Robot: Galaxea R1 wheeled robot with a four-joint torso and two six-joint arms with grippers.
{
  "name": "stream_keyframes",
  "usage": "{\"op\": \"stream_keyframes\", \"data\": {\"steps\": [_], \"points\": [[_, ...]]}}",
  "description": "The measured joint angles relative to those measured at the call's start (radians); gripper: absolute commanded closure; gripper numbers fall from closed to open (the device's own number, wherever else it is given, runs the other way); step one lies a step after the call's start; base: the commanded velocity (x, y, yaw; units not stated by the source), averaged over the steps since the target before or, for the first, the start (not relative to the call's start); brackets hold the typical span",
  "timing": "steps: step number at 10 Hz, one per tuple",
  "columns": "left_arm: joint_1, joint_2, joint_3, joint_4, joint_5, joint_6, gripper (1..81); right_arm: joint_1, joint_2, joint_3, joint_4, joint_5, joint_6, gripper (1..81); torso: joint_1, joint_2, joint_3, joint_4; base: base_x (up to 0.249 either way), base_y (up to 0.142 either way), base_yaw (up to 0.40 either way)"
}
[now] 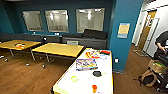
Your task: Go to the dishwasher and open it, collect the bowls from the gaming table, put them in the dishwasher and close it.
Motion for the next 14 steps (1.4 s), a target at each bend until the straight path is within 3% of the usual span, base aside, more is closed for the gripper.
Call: {"op": "stream_keyframes", "data": {"steps": [6,14], "points": [[-0.001,-0.003,0.000,0.000,0.000,0.000,1.0,0.002,0.000,0.000,0.000,0.000,0.000,1.0,0.000,0.000,0.000,0.000,0.000,0.000,-0.374],[0.002,-0.003,0.001,0.000,-0.002,0.000,1.0,0.003,0.005,0.000,0.000,0.000,0.000,1.0,0.000,0.000,0.000,0.000,0.000,-0.008,-0.016]]}}
